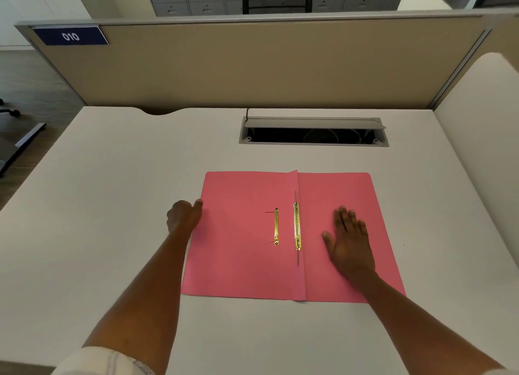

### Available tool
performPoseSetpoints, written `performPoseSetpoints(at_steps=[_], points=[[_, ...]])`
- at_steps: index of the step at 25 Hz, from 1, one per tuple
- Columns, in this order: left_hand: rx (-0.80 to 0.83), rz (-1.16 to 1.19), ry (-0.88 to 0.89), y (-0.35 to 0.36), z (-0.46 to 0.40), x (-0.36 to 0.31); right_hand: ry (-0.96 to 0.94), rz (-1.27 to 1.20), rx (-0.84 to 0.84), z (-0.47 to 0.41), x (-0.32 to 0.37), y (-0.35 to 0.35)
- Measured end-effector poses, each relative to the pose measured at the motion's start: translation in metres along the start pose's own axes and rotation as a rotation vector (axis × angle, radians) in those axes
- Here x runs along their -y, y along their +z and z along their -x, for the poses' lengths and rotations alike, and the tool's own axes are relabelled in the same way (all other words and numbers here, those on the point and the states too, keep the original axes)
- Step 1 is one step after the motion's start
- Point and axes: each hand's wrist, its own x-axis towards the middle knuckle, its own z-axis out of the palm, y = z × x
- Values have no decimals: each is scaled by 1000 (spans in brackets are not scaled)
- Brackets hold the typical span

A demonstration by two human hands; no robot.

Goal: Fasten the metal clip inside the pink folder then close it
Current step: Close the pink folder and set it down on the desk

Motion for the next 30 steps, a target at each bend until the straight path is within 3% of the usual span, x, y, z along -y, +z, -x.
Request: performPoseSetpoints(at_steps=[4,9,12,19,24,30], points=[[2,70,32,-14,2,-6,-2,3,6,0,0,0],[62,-145,68,-3,10,-5,0,8,10,0,0,-1],[39,-133,42,7,16,-9,-1,10,12,-1,0,-1],[120,117,-105,0,-5,2,7,2,13,-1,-1,1],[218,365,-45,-21,7,-2,5,3,11,-1,-2,1],[606,754,18,-56,43,-16,14,-40,27,0,0,-2]])
